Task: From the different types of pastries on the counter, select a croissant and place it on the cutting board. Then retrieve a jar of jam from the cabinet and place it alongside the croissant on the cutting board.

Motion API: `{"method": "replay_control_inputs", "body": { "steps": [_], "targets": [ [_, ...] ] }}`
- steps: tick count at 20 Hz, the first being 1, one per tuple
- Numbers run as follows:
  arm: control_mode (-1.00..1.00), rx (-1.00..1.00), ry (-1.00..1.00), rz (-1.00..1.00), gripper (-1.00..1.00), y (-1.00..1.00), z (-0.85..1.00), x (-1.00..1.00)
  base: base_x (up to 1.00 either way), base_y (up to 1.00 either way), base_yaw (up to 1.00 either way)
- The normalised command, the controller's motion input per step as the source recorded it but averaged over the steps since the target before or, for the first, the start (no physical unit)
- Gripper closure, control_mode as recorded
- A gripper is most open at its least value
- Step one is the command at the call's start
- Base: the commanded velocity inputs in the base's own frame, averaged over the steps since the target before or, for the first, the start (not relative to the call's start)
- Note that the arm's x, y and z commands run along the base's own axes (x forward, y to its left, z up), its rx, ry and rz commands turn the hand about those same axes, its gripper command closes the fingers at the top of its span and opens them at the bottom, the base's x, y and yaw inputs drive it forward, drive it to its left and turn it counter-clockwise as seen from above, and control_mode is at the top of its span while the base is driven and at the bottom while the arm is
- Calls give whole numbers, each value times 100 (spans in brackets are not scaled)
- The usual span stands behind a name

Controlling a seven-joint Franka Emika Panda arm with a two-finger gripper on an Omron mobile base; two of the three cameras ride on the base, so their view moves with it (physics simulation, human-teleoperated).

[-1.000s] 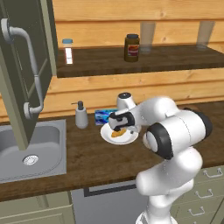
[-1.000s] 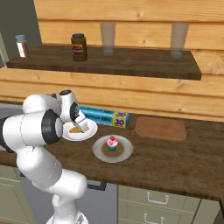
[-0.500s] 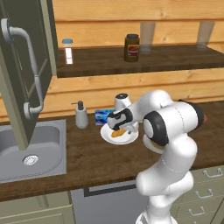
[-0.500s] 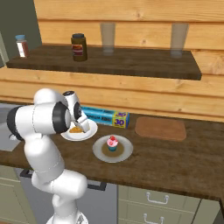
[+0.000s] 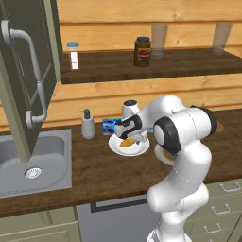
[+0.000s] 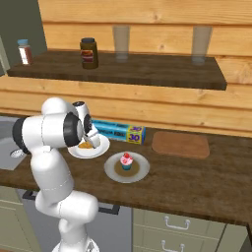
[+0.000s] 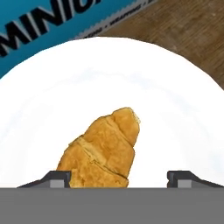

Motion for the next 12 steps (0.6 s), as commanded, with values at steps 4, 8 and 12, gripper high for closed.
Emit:
{"method": "replay_control_inputs", "body": {
  "steps": [4,8,12],
  "targets": [
    [-100,2,0,0,-100,0,-39,0,0,0,0],
    [-100,2,0,0,-100,0,-47,0,0,0,0],
    [-100,12,-7,0,-100,-14,-15,-10,0,0,0]
  ]
}}
